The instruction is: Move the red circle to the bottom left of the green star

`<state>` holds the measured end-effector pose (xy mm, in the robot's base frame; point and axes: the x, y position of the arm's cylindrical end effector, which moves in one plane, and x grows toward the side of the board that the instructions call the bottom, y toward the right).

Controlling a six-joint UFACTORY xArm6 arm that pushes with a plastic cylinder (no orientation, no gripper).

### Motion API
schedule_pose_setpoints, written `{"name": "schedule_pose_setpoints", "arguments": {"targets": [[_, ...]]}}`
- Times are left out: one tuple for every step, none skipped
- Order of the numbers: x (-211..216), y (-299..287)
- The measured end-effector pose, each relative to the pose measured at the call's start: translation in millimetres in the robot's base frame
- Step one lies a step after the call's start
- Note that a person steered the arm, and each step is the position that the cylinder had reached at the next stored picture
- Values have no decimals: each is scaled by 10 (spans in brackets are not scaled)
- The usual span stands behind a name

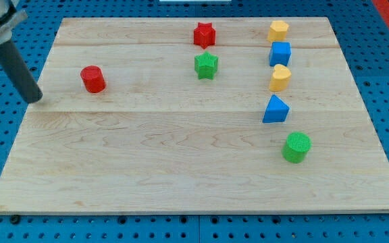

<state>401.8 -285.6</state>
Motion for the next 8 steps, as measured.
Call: {"name": "schedule_pose_setpoints", "arguments": {"targets": [[-351, 231], [-405, 680], [24, 710], [-9, 1025], [-115, 570], [-376, 1040], [-268, 1670], [-256, 1878]]}}
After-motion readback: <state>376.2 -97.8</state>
